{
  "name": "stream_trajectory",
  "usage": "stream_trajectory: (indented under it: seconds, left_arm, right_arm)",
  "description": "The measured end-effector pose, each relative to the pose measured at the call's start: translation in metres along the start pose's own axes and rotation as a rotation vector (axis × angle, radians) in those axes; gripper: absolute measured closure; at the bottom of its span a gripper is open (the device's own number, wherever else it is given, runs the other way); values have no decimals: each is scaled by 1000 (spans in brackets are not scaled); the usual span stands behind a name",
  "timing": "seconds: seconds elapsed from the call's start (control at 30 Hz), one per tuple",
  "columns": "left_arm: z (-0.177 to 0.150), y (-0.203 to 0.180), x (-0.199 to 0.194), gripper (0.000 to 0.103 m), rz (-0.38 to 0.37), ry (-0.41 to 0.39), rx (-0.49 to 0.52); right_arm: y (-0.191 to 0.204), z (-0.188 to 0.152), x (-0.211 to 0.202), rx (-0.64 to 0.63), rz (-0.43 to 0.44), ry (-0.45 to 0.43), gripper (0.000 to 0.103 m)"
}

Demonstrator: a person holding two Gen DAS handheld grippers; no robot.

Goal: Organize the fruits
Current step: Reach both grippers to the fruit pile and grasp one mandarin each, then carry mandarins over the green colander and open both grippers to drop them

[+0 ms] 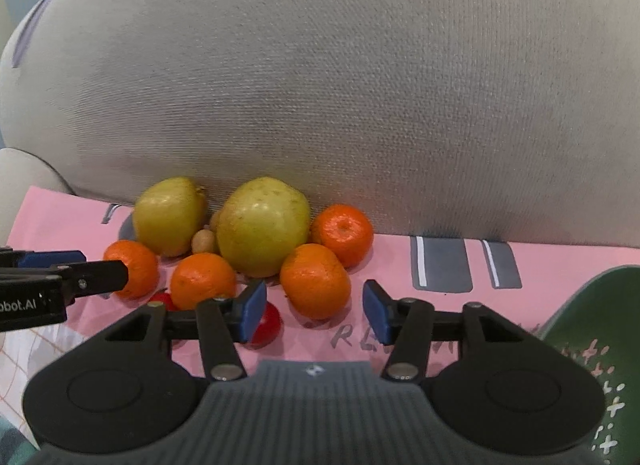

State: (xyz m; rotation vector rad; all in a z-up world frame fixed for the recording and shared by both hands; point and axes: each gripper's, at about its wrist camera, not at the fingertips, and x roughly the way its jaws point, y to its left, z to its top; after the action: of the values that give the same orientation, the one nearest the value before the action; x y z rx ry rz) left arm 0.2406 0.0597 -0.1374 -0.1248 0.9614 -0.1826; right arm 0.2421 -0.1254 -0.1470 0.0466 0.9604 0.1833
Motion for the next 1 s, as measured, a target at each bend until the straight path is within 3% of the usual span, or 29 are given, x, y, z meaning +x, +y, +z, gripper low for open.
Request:
stream_trajectory:
  seconds: [0.1, 0.43, 0.57, 1.0]
  left_arm:
    - [1, 0, 6, 41, -2, 9, -2]
    - [6, -1, 22, 42, 41, 39, -5]
    - [6, -1, 30, 50, 45, 73, -15]
    - [4, -9, -29, 51, 59, -9, -13]
  right_arm:
    - [-2, 2, 7, 13, 7, 13, 52]
    - [-5, 3, 13, 22, 12, 40, 60]
    - [-3, 5, 11, 13, 8, 48, 63]
    - [4, 12, -27, -38, 10, -13, 64]
